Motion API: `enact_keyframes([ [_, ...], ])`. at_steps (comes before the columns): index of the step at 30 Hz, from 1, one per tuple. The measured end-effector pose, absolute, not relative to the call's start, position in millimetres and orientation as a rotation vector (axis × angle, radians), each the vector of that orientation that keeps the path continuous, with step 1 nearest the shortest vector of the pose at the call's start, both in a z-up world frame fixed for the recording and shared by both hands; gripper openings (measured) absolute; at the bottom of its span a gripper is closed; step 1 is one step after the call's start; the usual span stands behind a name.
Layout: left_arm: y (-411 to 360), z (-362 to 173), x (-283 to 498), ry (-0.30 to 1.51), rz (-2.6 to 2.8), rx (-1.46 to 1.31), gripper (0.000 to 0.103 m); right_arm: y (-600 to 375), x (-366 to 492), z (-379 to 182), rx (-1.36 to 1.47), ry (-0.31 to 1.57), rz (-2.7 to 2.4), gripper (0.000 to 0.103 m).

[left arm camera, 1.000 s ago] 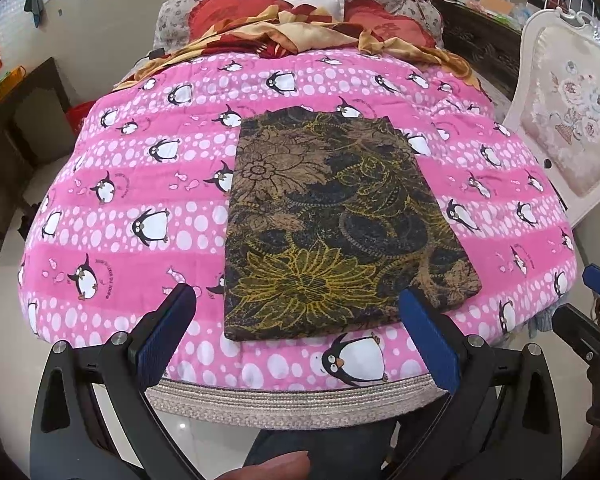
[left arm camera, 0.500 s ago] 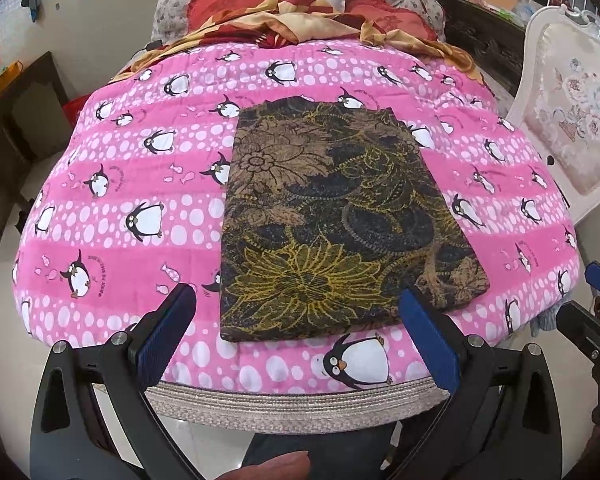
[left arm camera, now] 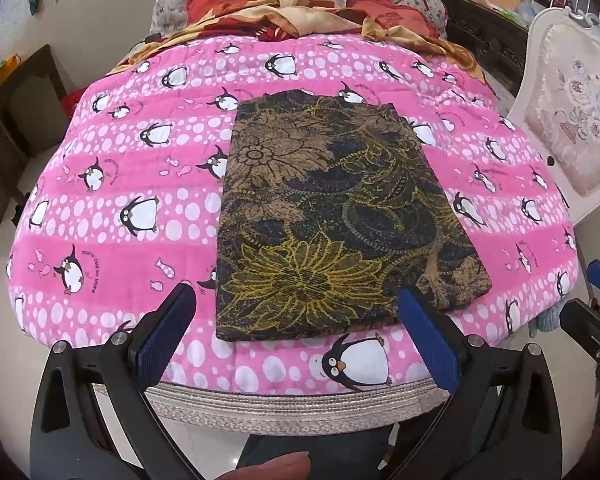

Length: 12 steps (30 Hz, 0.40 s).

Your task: Fold small clothes

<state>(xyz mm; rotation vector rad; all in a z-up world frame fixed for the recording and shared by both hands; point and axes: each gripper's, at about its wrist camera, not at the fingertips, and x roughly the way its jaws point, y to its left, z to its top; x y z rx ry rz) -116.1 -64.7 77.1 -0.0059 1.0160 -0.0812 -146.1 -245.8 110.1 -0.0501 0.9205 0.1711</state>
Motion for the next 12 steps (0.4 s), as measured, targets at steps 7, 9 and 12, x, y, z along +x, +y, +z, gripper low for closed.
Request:
enact_keyframes([
  [7, -69, 76, -121, 1.002, -0.12, -0.032, 0.102, -246, -146, 108, -0.048, 0.93, 0.168, 0.08],
  [9, -73, 79, -124, 0.976, -0.114, -0.003, 0.102, -245, -148, 106, -0.045, 0.931, 0.165, 0.081],
  [12, -76, 82, -127, 0.952, -0.114, 0.026, 0.102, -244, -150, 104, -0.04, 0.933, 0.161, 0.081],
])
